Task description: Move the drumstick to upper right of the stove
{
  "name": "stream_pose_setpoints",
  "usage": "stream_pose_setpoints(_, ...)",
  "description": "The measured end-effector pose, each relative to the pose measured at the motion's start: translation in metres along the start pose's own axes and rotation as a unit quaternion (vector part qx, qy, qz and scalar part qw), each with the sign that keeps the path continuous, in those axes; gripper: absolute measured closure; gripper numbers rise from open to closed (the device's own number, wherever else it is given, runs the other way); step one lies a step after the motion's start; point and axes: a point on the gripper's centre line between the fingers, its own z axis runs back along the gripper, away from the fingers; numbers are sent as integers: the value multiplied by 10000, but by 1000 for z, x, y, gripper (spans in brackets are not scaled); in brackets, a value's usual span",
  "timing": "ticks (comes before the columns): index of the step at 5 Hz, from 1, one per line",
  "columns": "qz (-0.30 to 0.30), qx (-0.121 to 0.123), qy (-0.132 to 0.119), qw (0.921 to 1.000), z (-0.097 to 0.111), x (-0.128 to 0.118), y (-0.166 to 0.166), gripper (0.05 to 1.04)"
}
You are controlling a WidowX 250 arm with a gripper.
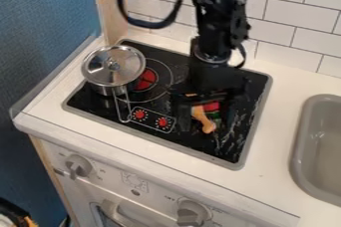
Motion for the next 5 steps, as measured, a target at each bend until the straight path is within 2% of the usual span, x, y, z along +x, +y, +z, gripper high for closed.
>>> stream_pose_setpoints(2, 196, 71, -196, 9996, -20, 6, -15, 84)
stream_pose_setpoints(3, 192, 207, -206, 9994, -25, 10, -17, 112)
stream_pose_setpoints(4, 117, 233, -393, 9989, -29, 10, -16, 385)
stream_pose_setpoints(5, 65, 238, -400, 9989, -29, 9, -14, 685)
